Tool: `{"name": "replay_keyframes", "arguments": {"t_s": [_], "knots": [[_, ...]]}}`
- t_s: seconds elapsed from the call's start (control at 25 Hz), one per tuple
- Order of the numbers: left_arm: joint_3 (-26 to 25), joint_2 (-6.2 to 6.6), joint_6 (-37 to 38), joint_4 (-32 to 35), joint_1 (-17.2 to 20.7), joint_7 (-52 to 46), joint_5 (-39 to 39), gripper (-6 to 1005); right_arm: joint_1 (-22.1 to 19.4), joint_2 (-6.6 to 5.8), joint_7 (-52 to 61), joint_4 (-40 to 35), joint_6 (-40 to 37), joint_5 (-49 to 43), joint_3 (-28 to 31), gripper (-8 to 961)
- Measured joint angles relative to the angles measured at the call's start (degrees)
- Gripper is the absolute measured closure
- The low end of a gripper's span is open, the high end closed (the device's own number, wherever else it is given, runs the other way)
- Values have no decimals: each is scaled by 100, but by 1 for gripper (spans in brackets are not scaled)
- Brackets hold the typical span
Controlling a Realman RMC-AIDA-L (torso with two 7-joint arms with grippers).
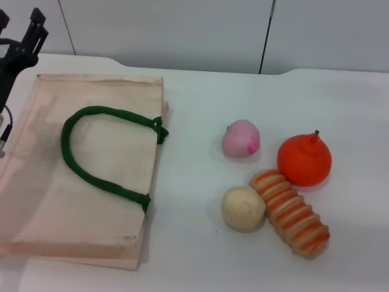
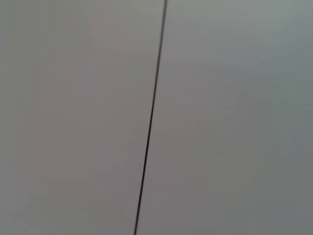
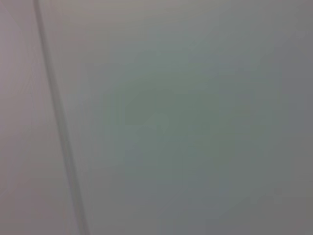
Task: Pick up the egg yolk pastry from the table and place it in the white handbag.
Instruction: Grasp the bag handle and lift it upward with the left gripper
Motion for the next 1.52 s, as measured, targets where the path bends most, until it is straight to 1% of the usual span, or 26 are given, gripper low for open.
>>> {"name": "replay_keyframes", "arguments": {"t_s": [0.04,0.08,0.12,0.2,0.24,0.36,0.44,0.52,0.64,0.76,1.0,1.2,1.24,1.32,1.36,1.52], "knots": [[1,-9,-32,-120,-3,-220,98,243,17,-93,245,-11,3,-257,0,62],[1,-15,-66,-241,-10,-454,206,243,60,-304,730,-37,0,-799,1,62],[3,-15,-105,-347,-21,-738,347,243,60,-304,730,-37,0,-799,1,62],[7,-1,-199,-564,-49,-1341,666,243,125,-516,1155,-81,-50,-1430,1,62],[8,0,-246,-790,-83,-1741,907,243,151,-586,1304,-114,-78,-1697,0,62],[13,-27,-294,-1490,-197,-2875,1670,243,171,-772,1823,-456,-127,-2666,-4,61],[12,-31,-289,-2038,-307,-3782,2330,243,151,-850,2207,-831,-138,-3312,15,61],[11,-33,-245,-2549,-414,-4568,2943,243,117,-899,2598,-1262,-177,-3968,55,61],[5,-55,-161,-3193,-600,-5614,3883,243,96,-920,3049,-1777,-212,-4710,108,61],[4,-64,-92,-3571,-771,-6308,4562,243,57,-910,3359,-2090,-214,-5227,331,61],[2,-75,104,-4408,-1141,-7531,5807,243,24,-780,3453,-2191,-212,-5890,1096,61],[3,-83,172,-4815,-1432,-8068,6590,243,36,-711,3460,-2199,-178,-6196,1470,61],[3,-83,172,-4815,-1432,-8068,6590,244,37,-698,3460,-2200,-164,-6208,1497,61],[3,-87,180,-4908,-1526,-8117,6834,244,44,-681,3452,-2201,-142,-6215,1519,61],[3,-87,180,-4908,-1526,-8117,6834,244,46,-679,3448,-2202,-129,-6215,1520,61],[3,-85,224,-5060,-1691,-8177,7248,244,44,-671,3446,-2204,-12,-6218,1527,62]]}}
